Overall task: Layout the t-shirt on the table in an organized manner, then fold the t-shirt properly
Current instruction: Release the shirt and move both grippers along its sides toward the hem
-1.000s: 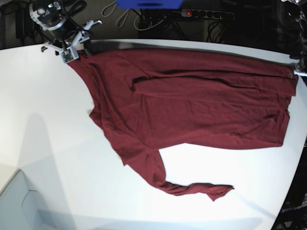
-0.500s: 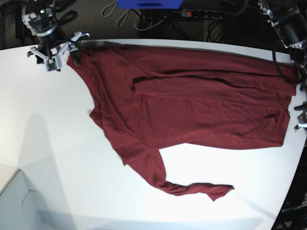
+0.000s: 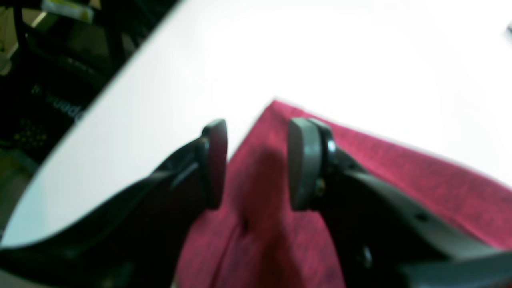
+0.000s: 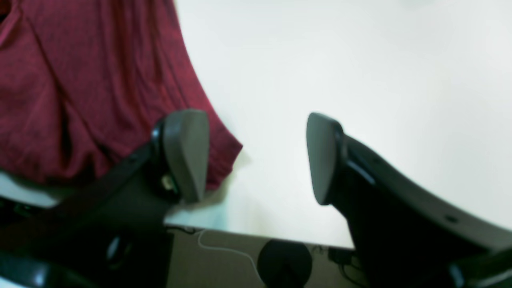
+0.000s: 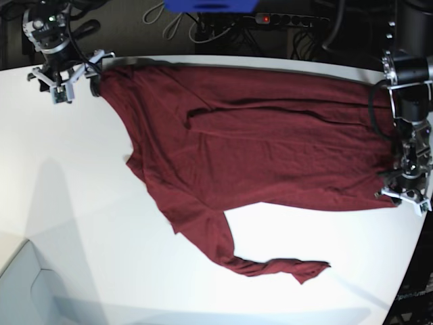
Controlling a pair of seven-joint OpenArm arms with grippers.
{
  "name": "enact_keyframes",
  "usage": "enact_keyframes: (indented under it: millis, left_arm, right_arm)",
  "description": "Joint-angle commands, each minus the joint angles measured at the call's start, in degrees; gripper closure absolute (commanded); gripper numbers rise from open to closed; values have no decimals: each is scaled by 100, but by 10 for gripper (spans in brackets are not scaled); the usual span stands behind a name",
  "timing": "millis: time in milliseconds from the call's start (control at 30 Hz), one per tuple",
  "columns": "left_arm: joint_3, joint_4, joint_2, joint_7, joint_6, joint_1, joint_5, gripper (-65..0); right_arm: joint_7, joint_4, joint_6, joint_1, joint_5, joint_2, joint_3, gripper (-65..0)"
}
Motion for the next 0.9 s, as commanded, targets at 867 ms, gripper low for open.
enact_keyframes:
  millis: [867]
  left_arm:
    - [1019,-1195,113,-1200,-8,-352,-16,-243]
  right_arm:
    - [-852,-1217,441,2908,78,20,-1023,-390]
